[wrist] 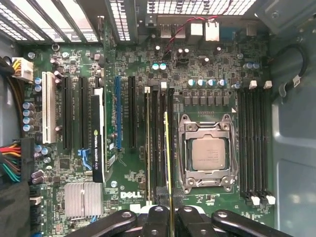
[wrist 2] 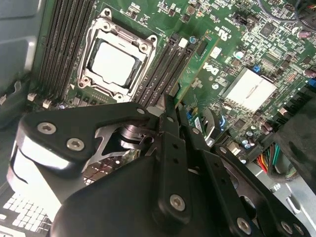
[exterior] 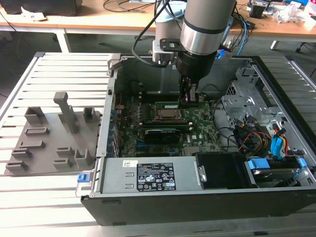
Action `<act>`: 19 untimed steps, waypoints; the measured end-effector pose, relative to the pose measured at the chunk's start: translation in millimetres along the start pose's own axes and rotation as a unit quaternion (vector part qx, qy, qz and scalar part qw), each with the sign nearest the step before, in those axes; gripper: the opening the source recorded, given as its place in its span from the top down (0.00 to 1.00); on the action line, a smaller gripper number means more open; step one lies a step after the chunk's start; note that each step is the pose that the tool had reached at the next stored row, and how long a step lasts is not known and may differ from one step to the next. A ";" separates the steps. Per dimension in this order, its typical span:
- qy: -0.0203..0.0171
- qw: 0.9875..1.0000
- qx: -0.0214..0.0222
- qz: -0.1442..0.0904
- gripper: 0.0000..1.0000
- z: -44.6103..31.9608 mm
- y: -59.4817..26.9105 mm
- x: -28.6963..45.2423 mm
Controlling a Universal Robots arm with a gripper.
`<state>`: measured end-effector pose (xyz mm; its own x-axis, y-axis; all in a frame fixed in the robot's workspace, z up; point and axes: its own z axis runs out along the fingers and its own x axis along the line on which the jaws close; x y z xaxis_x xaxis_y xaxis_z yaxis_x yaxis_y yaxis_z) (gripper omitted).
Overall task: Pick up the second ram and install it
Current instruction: 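Insert the second ram into the second slot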
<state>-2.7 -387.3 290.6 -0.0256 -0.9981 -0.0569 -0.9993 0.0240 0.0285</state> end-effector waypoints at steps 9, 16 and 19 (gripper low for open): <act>0.000 1.000 0.000 0.000 0.86 8.5 -0.3 0.5; 0.000 1.000 0.000 0.000 0.86 13.9 -0.5 0.8; 0.000 1.000 0.000 0.000 0.86 17.0 -0.6 1.0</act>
<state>-2.6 -387.2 273.6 -0.0256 -0.9981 -0.0568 -0.9993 0.0240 0.0285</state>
